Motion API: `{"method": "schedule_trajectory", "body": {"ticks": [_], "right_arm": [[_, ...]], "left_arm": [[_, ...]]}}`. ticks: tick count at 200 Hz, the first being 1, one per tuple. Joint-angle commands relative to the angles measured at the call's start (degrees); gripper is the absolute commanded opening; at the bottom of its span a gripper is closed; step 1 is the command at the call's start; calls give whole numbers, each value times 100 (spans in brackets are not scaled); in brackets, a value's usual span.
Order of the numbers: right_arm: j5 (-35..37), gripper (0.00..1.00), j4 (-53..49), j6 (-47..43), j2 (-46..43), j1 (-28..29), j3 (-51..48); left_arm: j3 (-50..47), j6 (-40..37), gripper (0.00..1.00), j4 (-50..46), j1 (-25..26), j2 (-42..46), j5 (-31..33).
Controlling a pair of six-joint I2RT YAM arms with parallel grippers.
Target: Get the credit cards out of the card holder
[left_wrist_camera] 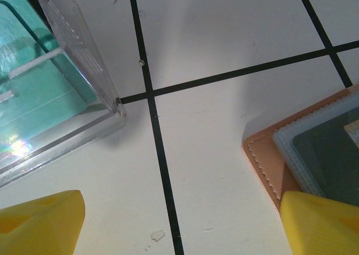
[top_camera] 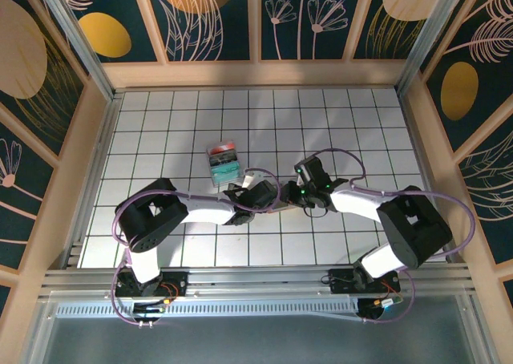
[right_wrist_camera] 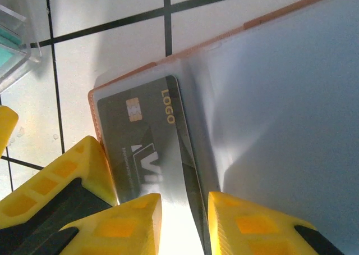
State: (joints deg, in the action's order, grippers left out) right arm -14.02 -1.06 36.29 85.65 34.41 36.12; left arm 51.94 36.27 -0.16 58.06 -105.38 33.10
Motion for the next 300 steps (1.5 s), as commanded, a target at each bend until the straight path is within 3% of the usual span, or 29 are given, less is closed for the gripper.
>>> {"method": "schedule_trajectory", "body": {"ticks": [1, 47, 126, 175, 205, 229, 300], "right_arm": [[-203, 28, 255, -79, 152, -49, -6], [-442, 28, 464, -21, 114, -58, -91], [-1350, 24, 1262, 295, -728, -276, -595], [-1717, 24, 1994, 681, -616, -277, -972], [-1712, 24, 2198, 781, -456, -277, -1045], [-1720, 18, 2221, 784, -375, -272, -1037], [-1736, 16, 2032, 695, -770, -634, -1116]], "left_arm": [[13, -27, 89, -116, -32, -97, -49], [-18, -128, 86, -91, -38, -113, -104], [-20, -202, 83, -61, -35, -123, -268], [-30, -230, 83, -96, -32, -69, -394], [-48, -199, 83, -107, -32, -28, -484], [-60, -173, 83, -122, -36, -35, -522], [-29, -98, 83, -247, -35, -164, -397]]}}
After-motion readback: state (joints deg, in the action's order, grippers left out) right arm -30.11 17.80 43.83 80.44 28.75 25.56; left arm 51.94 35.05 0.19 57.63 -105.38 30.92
